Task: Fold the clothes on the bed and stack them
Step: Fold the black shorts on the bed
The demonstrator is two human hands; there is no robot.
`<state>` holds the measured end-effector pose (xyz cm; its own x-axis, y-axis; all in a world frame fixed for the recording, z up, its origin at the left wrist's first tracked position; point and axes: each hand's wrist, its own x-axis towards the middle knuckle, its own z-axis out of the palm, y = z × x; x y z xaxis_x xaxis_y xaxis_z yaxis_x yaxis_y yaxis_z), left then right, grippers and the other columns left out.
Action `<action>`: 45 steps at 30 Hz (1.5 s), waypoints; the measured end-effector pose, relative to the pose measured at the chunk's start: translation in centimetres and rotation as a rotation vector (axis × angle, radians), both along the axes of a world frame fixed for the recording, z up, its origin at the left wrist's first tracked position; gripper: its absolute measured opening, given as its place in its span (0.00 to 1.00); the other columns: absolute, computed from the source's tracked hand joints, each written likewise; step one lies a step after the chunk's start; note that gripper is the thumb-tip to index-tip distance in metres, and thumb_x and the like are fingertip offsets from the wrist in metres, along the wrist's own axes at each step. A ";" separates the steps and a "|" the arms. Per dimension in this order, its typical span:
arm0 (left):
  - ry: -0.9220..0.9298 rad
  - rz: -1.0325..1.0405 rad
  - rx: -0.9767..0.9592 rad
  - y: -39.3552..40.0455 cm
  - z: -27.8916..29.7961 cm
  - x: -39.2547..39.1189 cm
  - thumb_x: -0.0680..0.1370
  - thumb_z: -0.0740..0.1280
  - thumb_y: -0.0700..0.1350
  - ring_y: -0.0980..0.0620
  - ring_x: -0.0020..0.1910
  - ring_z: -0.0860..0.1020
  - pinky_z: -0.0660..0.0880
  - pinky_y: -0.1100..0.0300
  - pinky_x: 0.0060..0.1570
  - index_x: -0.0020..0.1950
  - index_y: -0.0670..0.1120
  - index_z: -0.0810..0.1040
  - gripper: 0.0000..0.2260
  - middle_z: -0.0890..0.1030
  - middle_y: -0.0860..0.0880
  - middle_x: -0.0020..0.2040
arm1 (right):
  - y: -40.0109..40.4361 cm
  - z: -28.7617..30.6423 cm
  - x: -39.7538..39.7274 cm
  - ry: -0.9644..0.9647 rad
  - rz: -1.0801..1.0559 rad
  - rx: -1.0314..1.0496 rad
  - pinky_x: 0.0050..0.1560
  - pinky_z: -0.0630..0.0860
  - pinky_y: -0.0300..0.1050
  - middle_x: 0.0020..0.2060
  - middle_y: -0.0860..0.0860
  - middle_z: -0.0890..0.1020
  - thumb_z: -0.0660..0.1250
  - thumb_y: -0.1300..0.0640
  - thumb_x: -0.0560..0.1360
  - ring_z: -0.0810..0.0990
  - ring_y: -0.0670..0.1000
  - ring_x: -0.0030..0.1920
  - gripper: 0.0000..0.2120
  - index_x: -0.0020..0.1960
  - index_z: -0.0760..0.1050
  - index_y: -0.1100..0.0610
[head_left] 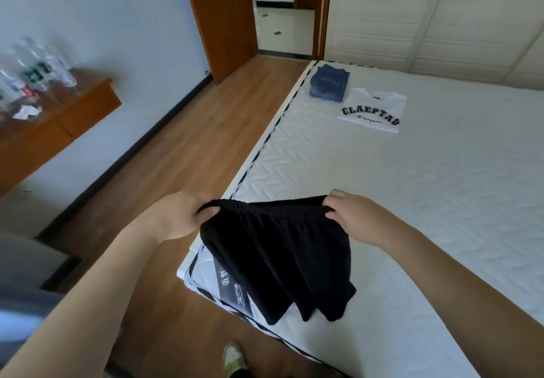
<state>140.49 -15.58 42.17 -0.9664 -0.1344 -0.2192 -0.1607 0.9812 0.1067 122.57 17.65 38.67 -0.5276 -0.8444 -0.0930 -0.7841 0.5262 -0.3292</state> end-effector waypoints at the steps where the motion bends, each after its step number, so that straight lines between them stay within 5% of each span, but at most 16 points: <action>1: -0.001 -0.007 0.022 -1.2 0.0 0.4 0.81 0.57 0.58 0.62 0.35 0.74 0.65 0.66 0.32 0.43 0.61 0.69 0.08 0.75 0.59 0.34 | -1.1 0.5 0.1 -0.004 -0.001 -0.006 0.46 0.73 0.45 0.49 0.45 0.71 0.57 0.52 0.83 0.76 0.50 0.45 0.10 0.59 0.74 0.55; 4: 0.013 -0.013 0.098 -5.6 0.5 1.4 0.81 0.60 0.58 0.62 0.37 0.75 0.67 0.67 0.33 0.46 0.59 0.73 0.07 0.77 0.59 0.37 | -6.2 1.2 1.0 -0.035 -0.030 -0.002 0.45 0.71 0.44 0.49 0.45 0.70 0.60 0.45 0.81 0.74 0.48 0.43 0.15 0.56 0.73 0.56; 10: 0.007 -0.053 0.197 -13.5 0.9 2.5 0.80 0.65 0.55 0.49 0.41 0.78 0.75 0.49 0.44 0.46 0.47 0.79 0.12 0.80 0.49 0.40 | -15.1 1.6 3.3 0.138 -0.094 -0.029 0.40 0.66 0.44 0.44 0.46 0.70 0.64 0.40 0.77 0.70 0.50 0.38 0.21 0.53 0.77 0.58; 15: 0.135 -0.140 0.176 -18.5 2.1 1.2 0.77 0.66 0.58 0.52 0.35 0.71 0.72 0.51 0.39 0.34 0.49 0.73 0.16 0.72 0.50 0.34 | -18.8 3.5 2.7 0.222 -0.107 -0.088 0.42 0.70 0.48 0.42 0.54 0.76 0.66 0.45 0.77 0.74 0.55 0.38 0.19 0.52 0.79 0.62; 21: 0.177 -0.322 0.138 -22.2 3.8 -3.9 0.78 0.59 0.60 0.56 0.40 0.73 0.73 0.57 0.41 0.46 0.46 0.80 0.20 0.74 0.53 0.39 | -20.1 5.8 -0.7 0.254 -0.169 -0.100 0.44 0.66 0.47 0.44 0.56 0.78 0.67 0.50 0.78 0.76 0.59 0.44 0.15 0.51 0.79 0.63; 26: 0.146 -0.399 -0.088 -25.3 4.5 -8.5 0.76 0.48 0.66 0.57 0.38 0.70 0.72 0.56 0.41 0.39 0.50 0.69 0.22 0.72 0.54 0.36 | -22.2 6.6 -4.1 0.287 -0.199 -0.145 0.41 0.62 0.44 0.41 0.55 0.78 0.68 0.50 0.77 0.75 0.58 0.43 0.15 0.50 0.79 0.62; 31: 0.204 -0.463 -0.226 -28.2 5.5 -12.9 0.73 0.45 0.71 0.54 0.34 0.71 0.64 0.57 0.35 0.37 0.50 0.69 0.27 0.70 0.56 0.31 | -25.0 7.5 -7.4 0.275 -0.241 -0.165 0.43 0.65 0.45 0.40 0.52 0.75 0.66 0.50 0.78 0.75 0.57 0.45 0.13 0.50 0.78 0.61; 39: 0.176 -0.485 -0.143 -32.9 4.5 -19.3 0.78 0.49 0.65 0.55 0.31 0.73 0.72 0.56 0.34 0.37 0.54 0.64 0.19 0.73 0.54 0.32 | -28.7 6.8 -9.2 0.334 -0.348 -0.166 0.43 0.70 0.52 0.39 0.57 0.77 0.69 0.55 0.77 0.75 0.60 0.41 0.11 0.44 0.75 0.63; 45: 0.154 -0.548 0.049 -37.2 1.9 -25.0 0.81 0.50 0.62 0.57 0.23 0.67 0.59 0.64 0.25 0.38 0.54 0.62 0.16 0.69 0.52 0.26 | -31.5 5.0 -7.9 0.382 -0.585 -0.106 0.40 0.71 0.54 0.35 0.61 0.76 0.73 0.60 0.74 0.75 0.62 0.37 0.09 0.44 0.77 0.66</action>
